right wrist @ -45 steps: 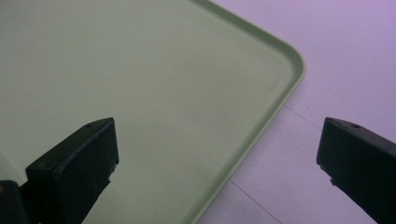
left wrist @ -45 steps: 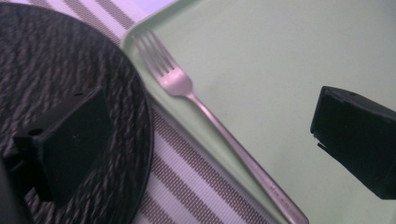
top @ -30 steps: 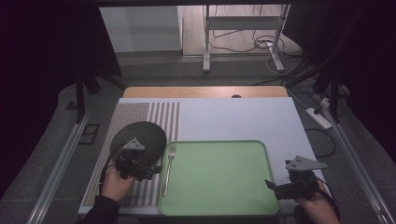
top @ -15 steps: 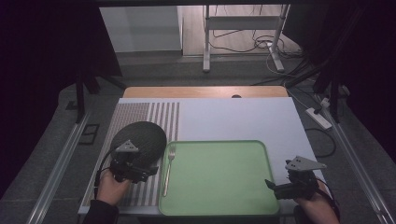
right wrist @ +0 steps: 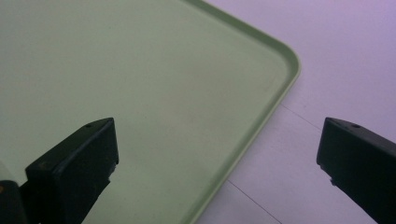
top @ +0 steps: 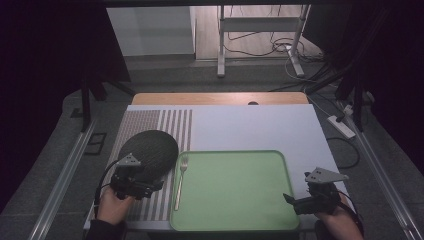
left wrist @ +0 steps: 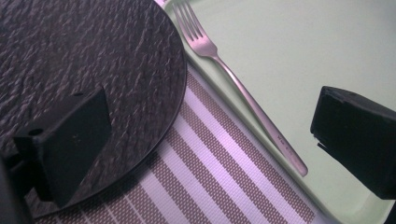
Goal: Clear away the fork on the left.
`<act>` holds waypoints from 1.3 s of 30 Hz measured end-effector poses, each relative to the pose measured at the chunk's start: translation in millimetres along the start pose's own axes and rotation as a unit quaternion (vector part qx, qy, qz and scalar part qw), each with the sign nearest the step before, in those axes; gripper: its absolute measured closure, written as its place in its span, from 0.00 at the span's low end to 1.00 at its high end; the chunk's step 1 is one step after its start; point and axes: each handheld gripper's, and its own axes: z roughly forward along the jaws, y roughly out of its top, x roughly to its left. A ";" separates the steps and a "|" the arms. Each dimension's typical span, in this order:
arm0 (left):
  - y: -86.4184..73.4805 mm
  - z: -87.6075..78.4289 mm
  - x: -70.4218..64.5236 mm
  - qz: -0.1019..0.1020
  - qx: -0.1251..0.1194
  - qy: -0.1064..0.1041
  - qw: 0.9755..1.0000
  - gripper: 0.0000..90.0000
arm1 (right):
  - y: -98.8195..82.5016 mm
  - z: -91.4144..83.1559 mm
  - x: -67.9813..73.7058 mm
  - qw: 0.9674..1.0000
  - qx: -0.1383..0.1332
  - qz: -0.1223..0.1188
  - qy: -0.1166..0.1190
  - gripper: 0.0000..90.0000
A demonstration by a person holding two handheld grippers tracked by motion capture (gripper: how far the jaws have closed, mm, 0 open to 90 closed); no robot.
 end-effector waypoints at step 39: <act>-35.1 -28.4 8.0 -0.026 -0.008 0.024 0.999 0.00 | -0.4 -0.5 -0.5 1.000 -0.002 0.000 0.006 0.00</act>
